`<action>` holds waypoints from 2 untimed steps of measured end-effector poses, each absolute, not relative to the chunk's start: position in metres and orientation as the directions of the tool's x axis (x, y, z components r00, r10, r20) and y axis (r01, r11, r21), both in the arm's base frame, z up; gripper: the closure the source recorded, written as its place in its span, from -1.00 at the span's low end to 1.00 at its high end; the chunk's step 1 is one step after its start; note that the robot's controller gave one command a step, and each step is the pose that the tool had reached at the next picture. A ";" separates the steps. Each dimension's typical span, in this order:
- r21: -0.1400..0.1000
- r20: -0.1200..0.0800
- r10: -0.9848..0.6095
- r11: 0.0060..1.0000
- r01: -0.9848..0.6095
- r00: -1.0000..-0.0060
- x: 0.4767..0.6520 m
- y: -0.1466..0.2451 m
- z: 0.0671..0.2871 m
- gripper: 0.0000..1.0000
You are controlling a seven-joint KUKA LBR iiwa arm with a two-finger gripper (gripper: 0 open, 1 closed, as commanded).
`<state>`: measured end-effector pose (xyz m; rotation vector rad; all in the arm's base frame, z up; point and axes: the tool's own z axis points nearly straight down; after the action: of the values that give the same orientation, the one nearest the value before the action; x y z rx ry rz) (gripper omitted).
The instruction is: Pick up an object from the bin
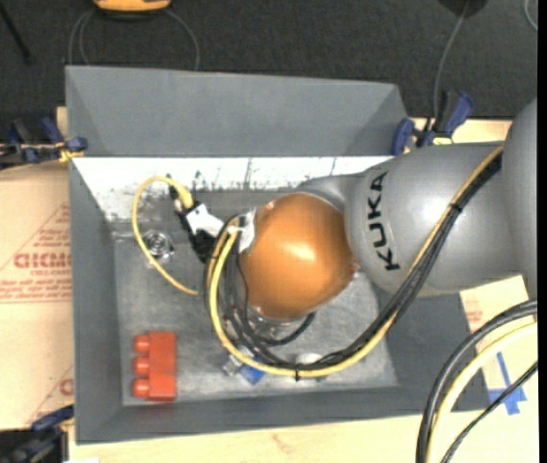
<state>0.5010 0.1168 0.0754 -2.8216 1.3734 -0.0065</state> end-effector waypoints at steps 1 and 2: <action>-0.009 0.004 -0.804 -0.595 -0.803 0.595 0.530 0.103 0.191 1.00; -0.001 -0.002 -0.619 -0.786 -0.619 0.786 0.551 0.100 0.152 1.00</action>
Offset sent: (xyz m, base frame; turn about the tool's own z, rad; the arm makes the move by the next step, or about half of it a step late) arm 0.0260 -0.0132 0.1115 0.0206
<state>0.5507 0.0996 0.1524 -2.9668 1.0282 0.0025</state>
